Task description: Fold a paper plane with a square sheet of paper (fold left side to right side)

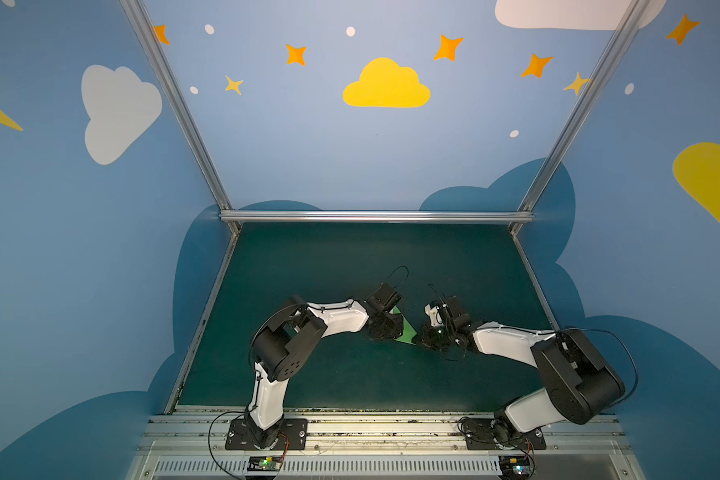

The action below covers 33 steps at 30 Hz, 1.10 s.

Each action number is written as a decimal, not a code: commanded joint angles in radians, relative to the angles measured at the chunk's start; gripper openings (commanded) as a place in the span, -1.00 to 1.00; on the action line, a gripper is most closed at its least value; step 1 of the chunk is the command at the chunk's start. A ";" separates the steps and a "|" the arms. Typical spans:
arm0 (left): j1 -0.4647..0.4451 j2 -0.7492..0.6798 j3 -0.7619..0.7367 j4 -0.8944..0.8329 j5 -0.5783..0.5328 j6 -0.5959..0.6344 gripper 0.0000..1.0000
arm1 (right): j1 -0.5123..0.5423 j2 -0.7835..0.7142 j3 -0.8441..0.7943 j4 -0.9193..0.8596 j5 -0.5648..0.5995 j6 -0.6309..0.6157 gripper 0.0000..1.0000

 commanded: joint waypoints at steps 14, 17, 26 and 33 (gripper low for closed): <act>0.011 0.018 -0.129 0.065 -0.015 -0.089 -0.93 | -0.088 -0.124 -0.145 -0.117 0.046 -0.036 -1.00; 0.011 0.015 -0.127 0.058 -0.019 -0.087 -0.93 | -0.110 -0.160 -0.182 -0.125 0.040 -0.043 -1.00; 0.006 -0.005 -0.126 0.039 -0.008 -0.056 -0.93 | -0.140 -0.393 -0.197 -0.257 0.015 -0.007 -1.00; -0.022 -0.065 -0.135 -0.052 -0.013 0.017 -0.93 | -0.138 -0.419 -0.094 -0.263 -0.058 -0.043 -1.00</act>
